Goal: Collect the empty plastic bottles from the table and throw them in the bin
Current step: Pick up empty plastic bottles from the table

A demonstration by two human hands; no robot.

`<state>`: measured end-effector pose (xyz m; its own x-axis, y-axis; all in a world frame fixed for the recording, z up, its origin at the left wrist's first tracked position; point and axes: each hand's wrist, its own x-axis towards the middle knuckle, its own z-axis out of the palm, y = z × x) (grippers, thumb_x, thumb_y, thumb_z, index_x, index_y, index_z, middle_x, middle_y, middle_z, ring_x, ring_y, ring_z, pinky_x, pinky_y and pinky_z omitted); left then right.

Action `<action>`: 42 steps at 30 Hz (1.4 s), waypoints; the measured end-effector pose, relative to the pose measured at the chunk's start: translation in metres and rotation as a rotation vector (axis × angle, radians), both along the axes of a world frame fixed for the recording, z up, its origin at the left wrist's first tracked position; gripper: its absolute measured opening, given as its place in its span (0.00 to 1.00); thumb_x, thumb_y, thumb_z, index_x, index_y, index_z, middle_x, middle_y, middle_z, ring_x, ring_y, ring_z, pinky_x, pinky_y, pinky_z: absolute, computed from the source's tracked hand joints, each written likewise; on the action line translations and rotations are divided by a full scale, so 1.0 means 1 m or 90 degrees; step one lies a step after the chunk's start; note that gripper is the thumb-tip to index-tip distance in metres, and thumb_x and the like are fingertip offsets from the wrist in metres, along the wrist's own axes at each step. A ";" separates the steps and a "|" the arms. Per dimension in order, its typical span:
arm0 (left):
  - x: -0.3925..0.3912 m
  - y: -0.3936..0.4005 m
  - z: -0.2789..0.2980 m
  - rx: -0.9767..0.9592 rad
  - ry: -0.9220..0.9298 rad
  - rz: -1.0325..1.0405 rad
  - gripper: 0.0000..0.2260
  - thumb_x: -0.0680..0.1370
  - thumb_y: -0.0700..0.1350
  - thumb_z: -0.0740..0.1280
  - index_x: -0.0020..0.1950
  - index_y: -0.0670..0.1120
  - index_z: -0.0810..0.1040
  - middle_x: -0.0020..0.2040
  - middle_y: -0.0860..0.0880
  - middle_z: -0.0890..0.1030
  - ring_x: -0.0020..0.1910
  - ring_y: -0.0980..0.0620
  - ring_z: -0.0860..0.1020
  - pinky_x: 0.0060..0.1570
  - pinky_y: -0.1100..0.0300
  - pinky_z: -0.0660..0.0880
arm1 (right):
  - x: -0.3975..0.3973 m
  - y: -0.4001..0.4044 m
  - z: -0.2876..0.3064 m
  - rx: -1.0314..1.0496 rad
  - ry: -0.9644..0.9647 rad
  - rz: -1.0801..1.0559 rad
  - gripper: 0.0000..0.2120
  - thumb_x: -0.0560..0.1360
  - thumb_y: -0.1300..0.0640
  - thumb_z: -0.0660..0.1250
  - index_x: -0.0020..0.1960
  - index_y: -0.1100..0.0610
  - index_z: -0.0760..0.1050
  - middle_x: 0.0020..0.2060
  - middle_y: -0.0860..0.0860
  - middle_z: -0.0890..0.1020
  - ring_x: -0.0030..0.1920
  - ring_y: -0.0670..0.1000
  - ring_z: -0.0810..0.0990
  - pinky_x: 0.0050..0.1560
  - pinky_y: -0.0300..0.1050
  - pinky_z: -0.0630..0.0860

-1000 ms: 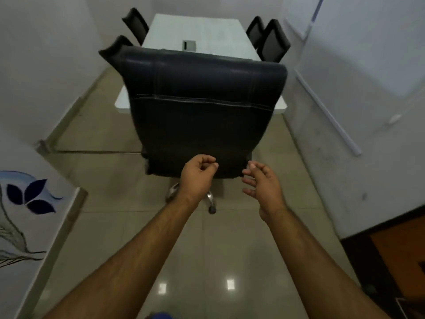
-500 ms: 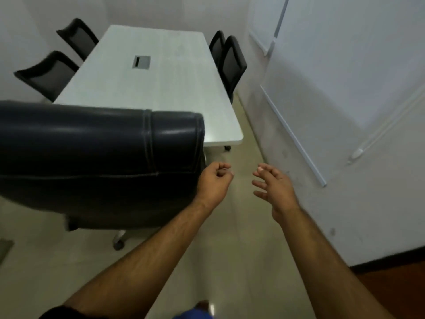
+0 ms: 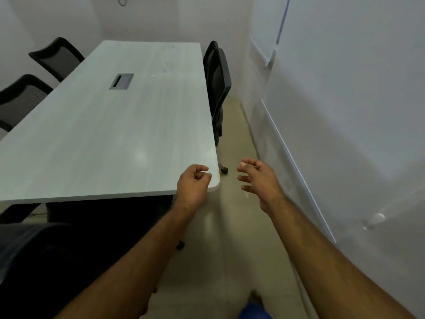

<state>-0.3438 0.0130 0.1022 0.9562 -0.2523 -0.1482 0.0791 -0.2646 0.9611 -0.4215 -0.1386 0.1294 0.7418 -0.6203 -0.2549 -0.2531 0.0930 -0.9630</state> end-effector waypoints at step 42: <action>0.874 -0.462 0.031 0.018 -0.058 0.513 0.07 0.77 0.44 0.70 0.54 0.49 0.78 0.48 0.44 0.81 0.45 0.48 0.79 0.45 0.52 0.78 | 1.022 -0.491 0.051 -0.057 -0.029 0.606 0.11 0.79 0.53 0.68 0.61 0.54 0.78 0.51 0.53 0.84 0.48 0.51 0.82 0.53 0.53 0.81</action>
<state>0.5300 -0.4485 0.1332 0.8512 0.5216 -0.0575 0.1781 -0.1840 0.9666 0.6002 -0.6297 0.1800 0.9530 0.2327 -0.1938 -0.1461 -0.2072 -0.9673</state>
